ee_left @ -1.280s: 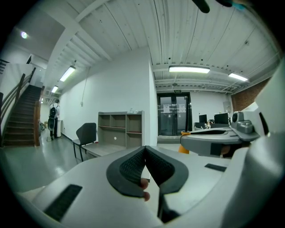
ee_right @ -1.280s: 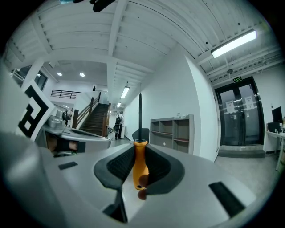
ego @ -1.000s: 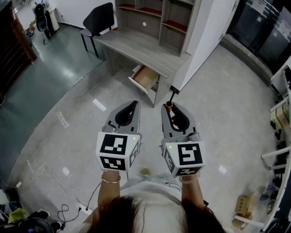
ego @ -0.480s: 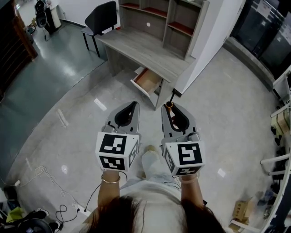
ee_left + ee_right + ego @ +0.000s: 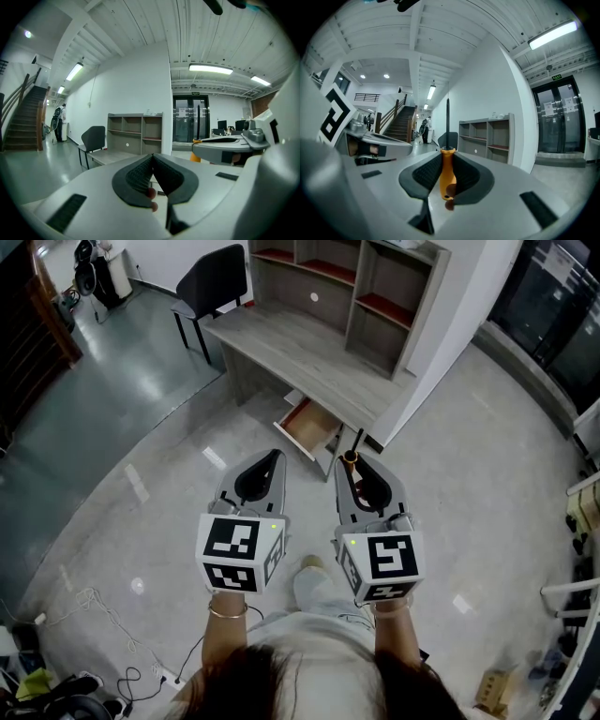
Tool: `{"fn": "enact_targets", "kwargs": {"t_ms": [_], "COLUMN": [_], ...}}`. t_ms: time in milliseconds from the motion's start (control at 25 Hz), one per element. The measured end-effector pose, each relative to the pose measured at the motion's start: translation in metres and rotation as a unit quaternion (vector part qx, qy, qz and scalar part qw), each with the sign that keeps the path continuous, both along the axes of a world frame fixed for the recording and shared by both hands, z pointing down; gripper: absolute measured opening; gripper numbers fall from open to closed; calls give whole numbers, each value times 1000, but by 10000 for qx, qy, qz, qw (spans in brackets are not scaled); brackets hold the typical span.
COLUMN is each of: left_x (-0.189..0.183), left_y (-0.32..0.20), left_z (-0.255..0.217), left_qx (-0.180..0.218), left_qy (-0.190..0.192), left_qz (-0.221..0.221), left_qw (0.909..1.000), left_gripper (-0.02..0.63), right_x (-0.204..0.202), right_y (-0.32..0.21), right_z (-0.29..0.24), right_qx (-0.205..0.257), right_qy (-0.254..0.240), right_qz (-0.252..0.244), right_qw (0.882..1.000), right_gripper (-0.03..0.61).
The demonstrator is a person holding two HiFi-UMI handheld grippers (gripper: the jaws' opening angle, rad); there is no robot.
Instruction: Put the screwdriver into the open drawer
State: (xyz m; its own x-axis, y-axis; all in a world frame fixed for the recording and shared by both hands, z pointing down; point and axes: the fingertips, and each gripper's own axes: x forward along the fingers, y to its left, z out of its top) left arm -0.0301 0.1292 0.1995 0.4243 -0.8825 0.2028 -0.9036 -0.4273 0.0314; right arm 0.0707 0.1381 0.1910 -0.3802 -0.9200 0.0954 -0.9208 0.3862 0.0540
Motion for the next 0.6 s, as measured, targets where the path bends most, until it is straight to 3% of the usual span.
{"fn": "enact_targets", "kwargs": {"t_ms": [600], "left_x": [9], "left_y": [-100], "left_z": [11], "left_qx": [-167], "left_qy": [-32], "left_qz": [-230], "left_qw": [9996], "left_gripper": [17], "right_x": [16], "right_y": [-99], "right_z": [18], "right_qx": [-239], "right_qy": [11], "right_qz": [-158], "right_qw": [9996], "right_gripper": [84]}}
